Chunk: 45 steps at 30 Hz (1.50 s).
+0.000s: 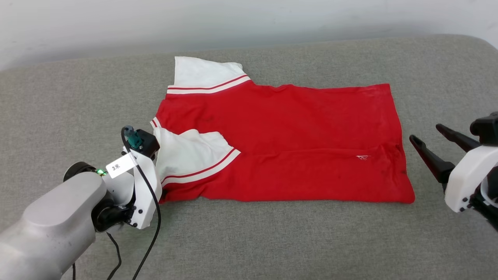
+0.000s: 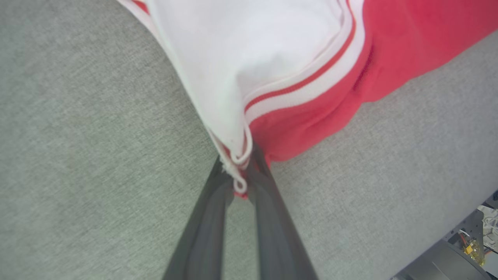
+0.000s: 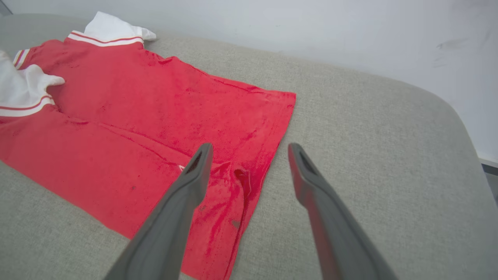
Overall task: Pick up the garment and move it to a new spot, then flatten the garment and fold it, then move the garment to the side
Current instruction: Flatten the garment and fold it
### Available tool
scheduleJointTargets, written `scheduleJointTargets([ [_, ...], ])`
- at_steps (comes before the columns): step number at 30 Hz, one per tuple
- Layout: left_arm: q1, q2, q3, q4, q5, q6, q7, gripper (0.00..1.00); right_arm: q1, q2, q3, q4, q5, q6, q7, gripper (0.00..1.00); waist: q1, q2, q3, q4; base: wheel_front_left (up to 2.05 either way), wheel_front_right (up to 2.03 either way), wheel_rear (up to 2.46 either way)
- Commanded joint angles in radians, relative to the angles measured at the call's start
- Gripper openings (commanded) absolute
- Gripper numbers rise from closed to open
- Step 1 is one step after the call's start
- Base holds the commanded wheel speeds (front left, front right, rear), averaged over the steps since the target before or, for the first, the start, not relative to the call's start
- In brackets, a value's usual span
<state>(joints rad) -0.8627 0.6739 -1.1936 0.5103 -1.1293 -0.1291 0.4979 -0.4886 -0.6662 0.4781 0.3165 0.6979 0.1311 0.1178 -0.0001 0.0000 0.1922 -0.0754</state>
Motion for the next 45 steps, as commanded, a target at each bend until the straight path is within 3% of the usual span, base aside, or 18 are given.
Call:
scheduleJointTargets([
  [1, -0.004, 0.004, -0.003, -0.004, 0.004, 0.000, -0.005, 0.00, -0.006, -0.008, 0.005, -0.008, 0.005, -0.001, 0.015, 1.00, 0.0001, 0.0000, -0.002, 0.003, 0.00, 0.00, 0.00],
  [6, -0.010, 0.022, -0.013, -0.040, 0.007, 0.000, -0.039, 0.00, 0.004, -0.084, 0.043, -0.084, 0.062, -0.001, 0.279, 1.00, 0.0001, 0.0000, 0.002, 0.012, 0.00, 0.00, 0.00],
  [11, -0.025, 0.028, -0.023, -0.059, 0.015, 0.000, -0.062, 0.00, 0.016, -0.073, 0.034, -0.083, 0.084, -0.001, 0.441, 1.00, 0.0001, 0.0000, 0.015, 0.021, 0.00, 0.00, 0.00],
  [23, -0.075, 0.008, -0.034, -0.078, 0.035, 0.000, -0.088, 0.00, 0.018, 0.080, 0.027, 0.144, 0.020, -0.001, 0.468, 1.00, 0.0001, 0.0000, 0.063, 0.053, 0.00, 0.00, 0.00],
  [28, -0.080, 0.007, -0.037, -0.081, 0.037, 0.000, -0.098, 0.00, 0.059, 0.151, 0.096, 0.216, 0.044, 0.004, 0.469, 1.00, 0.0001, 0.0000, 0.072, 0.058, 0.00, 0.00, 0.00],
  [29, -0.078, 0.009, -0.037, -0.081, 0.036, -0.001, -0.102, 0.00, 0.063, 0.157, 0.102, 0.219, 0.052, 0.005, 0.461, 0.46, 0.0001, 0.0000, 0.072, 0.057, 0.00, 0.00, 0.00],
  [30, -0.074, 0.010, -0.038, -0.081, 0.034, -0.001, -0.107, 0.00, 0.059, 0.158, 0.106, 0.218, 0.058, 0.005, 0.445, 0.11, 0.0001, 0.0000, 0.071, 0.056, 0.00, 0.00, 0.00],
  [31, -0.068, 0.013, -0.039, -0.079, 0.031, -0.001, -0.108, 0.00, 0.053, 0.155, 0.110, 0.218, 0.064, 0.005, 0.433, 0.00, 0.0001, 0.0000, 0.069, 0.053, 0.00, 0.00, 0.00],
  [45, 0.028, 0.073, -0.026, -0.128, -0.031, 0.005, -0.162, 0.00, 0.069, 0.007, 0.114, 0.064, 0.121, -0.001, 0.245, 0.00, 0.0001, 0.0000, -0.043, 0.039, 0.00, 0.00, 0.00],
])
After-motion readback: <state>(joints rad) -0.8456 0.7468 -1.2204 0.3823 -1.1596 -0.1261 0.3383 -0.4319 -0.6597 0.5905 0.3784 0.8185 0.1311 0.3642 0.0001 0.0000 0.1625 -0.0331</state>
